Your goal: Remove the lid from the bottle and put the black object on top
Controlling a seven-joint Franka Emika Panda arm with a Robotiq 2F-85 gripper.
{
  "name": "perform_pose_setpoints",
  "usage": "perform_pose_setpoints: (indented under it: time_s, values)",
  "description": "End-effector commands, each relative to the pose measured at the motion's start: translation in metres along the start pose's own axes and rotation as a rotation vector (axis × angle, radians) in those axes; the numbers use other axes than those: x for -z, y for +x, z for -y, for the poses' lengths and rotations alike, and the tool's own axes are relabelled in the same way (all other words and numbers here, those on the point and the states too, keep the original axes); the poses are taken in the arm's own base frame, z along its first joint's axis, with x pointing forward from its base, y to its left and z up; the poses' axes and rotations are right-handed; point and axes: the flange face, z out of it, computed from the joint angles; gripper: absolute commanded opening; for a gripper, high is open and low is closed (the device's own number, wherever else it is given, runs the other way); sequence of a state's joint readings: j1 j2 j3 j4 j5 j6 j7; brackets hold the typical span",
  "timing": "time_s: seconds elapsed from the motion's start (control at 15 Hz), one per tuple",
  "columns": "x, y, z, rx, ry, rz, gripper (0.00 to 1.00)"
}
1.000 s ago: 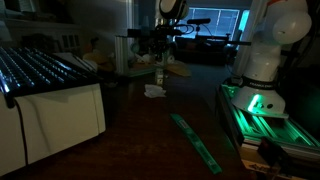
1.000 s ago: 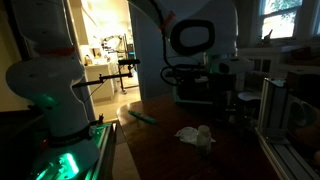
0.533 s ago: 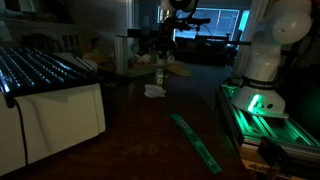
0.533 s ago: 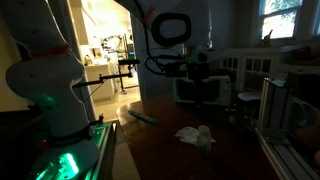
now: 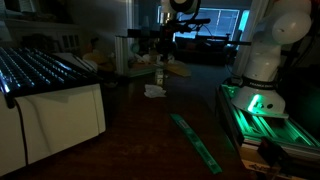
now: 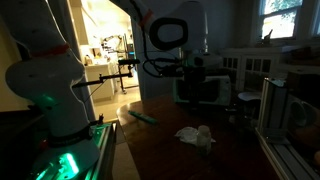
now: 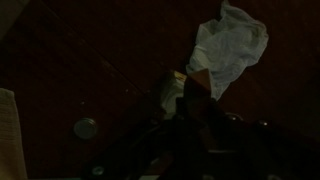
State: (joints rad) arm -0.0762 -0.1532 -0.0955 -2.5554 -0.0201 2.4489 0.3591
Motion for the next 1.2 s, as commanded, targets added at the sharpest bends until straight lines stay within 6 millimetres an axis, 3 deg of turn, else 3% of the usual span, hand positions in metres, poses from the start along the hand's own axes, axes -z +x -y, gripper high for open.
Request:
perform_pose_setpoints:
  time_s: [0.0,0.4,1.13]
  values:
    - [-0.010,0.005,-0.003,-0.007,-0.003,0.005,0.06]
    - [-0.024,0.019,-0.010,-0.041,-0.011,0.021,0.06]
    - [-0.043,0.042,-0.001,-0.060,-0.015,0.030,0.06]
